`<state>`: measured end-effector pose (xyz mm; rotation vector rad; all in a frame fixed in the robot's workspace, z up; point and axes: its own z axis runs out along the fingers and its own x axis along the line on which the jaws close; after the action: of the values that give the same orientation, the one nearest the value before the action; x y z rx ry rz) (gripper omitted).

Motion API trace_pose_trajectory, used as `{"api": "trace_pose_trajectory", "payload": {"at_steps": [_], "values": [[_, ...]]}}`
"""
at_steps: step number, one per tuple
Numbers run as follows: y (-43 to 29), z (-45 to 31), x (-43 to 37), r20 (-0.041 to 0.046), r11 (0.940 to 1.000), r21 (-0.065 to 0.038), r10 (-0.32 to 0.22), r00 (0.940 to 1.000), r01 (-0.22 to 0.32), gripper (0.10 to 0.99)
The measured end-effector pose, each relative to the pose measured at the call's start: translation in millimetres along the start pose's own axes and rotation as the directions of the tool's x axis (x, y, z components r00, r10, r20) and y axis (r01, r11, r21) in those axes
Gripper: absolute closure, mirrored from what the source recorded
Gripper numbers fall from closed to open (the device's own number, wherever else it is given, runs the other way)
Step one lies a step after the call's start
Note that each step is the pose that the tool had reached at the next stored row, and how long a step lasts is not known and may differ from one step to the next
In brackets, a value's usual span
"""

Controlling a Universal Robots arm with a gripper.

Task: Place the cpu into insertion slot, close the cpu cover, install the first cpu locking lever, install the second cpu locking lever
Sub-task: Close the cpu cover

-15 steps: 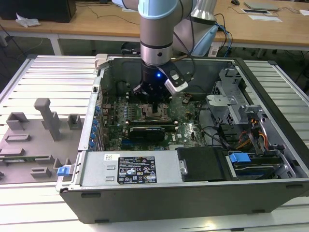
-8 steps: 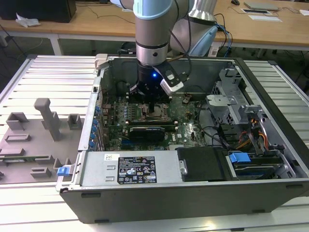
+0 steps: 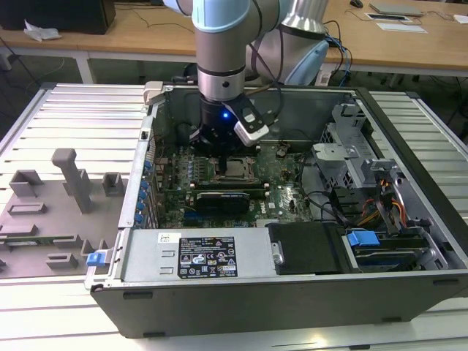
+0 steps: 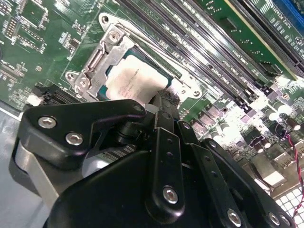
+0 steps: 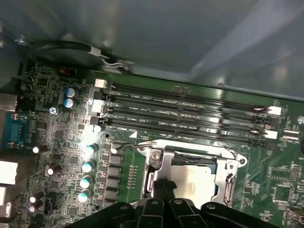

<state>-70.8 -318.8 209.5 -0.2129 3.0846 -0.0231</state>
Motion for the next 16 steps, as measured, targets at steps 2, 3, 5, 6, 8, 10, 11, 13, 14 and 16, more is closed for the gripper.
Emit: {"api": "trace_pose_trajectory", "payload": {"at_steps": [2, 3, 5, 6, 8, 10, 11, 13, 14, 16], "values": [[0.0, 0.9, 0.6, -0.0001, 1.0, 0.0, 0.0, 1.0, 0.0, 0.98], [0.1, 1.5, 1.0, -0.0002, 1.0, 0.0, 0.0, 1.0, 0.0, 0.98], [0.1, 1.9, 1.8, -0.0003, 1.0, 0.0, 0.0, 1.0, 0.0, 0.98], [0.3, 2.1, 2.2, -0.0002, 1.0, 0.0, 0.0, 1.0, 0.0, 0.98], [0.3, 2.2, 2.5, -0.0001, 1.0, 0.0, 0.0, 1.0, 0.0, 0.98], [0.4, 2.2, 2.8, -0.0001, 1.0, 0.0, 0.0, 1.0, 0.0, 0.98], [0.5, 2.5, 2.8, -0.0001, 1.0, 0.0, 0.0, 1.0, 0.0, 0.98], [0.5, 3.0, 2.9, -0.0004, 1.0, 0.0, 0.0, 1.0, 0.0, 0.98], [0.5, 3.1, 2.9, -0.0003, 1.0, 0.0, 0.0, 1.0, 0.0, 0.98], [0.6, 3.4, 2.9, -0.0001, 1.0, 0.0, 0.0, 1.0, 0.0, 0.98]]}}
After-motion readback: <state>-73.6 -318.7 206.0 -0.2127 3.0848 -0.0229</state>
